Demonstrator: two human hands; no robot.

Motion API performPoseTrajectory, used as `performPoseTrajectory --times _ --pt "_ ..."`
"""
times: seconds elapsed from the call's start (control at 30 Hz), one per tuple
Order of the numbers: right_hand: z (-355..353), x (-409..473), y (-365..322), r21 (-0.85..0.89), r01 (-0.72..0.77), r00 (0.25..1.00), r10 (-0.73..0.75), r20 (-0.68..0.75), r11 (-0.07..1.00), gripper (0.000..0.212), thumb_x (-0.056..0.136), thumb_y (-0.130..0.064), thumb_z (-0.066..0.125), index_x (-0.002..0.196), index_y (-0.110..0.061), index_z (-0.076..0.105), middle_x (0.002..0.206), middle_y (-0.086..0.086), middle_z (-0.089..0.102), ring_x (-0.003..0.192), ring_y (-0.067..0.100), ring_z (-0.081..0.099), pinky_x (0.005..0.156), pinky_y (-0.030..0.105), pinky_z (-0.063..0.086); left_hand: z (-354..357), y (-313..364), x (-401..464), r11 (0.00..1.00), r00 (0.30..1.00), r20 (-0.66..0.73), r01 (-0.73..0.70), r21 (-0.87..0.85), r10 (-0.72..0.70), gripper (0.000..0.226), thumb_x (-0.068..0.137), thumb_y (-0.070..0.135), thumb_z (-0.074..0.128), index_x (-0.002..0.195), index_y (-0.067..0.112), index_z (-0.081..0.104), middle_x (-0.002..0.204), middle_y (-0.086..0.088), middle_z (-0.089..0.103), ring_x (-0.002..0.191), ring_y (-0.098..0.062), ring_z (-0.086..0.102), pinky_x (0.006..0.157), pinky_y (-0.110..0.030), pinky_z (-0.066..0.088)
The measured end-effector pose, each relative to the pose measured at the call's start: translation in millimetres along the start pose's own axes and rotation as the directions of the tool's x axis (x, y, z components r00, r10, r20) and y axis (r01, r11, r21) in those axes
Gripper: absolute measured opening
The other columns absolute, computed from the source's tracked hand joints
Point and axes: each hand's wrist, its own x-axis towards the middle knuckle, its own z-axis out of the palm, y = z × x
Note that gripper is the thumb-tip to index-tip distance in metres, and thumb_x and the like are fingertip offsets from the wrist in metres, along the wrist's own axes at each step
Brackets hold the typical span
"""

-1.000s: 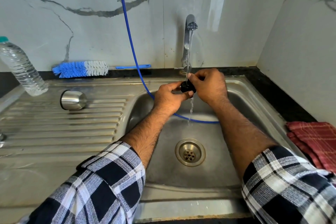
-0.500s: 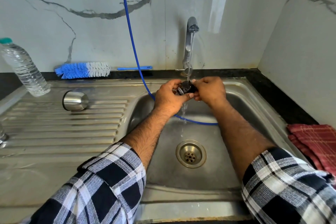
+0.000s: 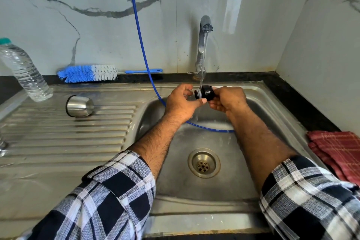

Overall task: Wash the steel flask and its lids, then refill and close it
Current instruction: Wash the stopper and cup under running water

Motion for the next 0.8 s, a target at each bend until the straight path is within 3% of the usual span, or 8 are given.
performPoseTrajectory --times 0.3,0.53,0.8 --pt "-6.0 -3.8 -3.3 0.073 -0.015 0.999 0.019 -0.047 0.997 0.010 0.103 -0.012 0.064 0.106 -0.005 0.069 0.086 0.012 0.078 0.069 0.019 0.075 0.071 0.036 0.068 -0.9 1.2 -1.0 1.000 0.999 0.039 0.017 0.013 -0.017 0.067 0.075 0.032 0.095 0.134 0.022 0.063 0.125 0.003 0.070 0.116 -0.018 0.064 0.101 -0.038 0.057" --pt "-5.5 -8.7 -3.9 0.054 -0.010 0.999 0.012 -0.034 0.998 0.013 0.103 -0.011 0.062 0.108 -0.003 0.071 0.084 0.012 0.080 0.065 0.018 0.075 0.060 0.031 0.064 -1.5 1.4 -2.1 1.000 0.998 0.056 0.023 0.020 -0.025 0.068 0.075 0.031 0.096 0.134 0.023 0.063 0.126 0.005 0.070 0.115 -0.016 0.064 0.103 -0.042 0.056" --pt "-5.8 -13.5 -5.8 0.027 -0.010 0.999 0.011 -0.036 1.000 0.011 0.105 -0.015 0.061 0.106 -0.008 0.069 0.091 0.012 0.079 0.076 0.019 0.078 0.071 0.036 0.068 -1.4 2.4 -1.2 1.000 0.999 0.042 0.016 0.011 -0.017 0.068 0.074 0.034 0.096 0.133 0.026 0.063 0.126 0.006 0.070 0.116 -0.016 0.065 0.103 -0.043 0.057"
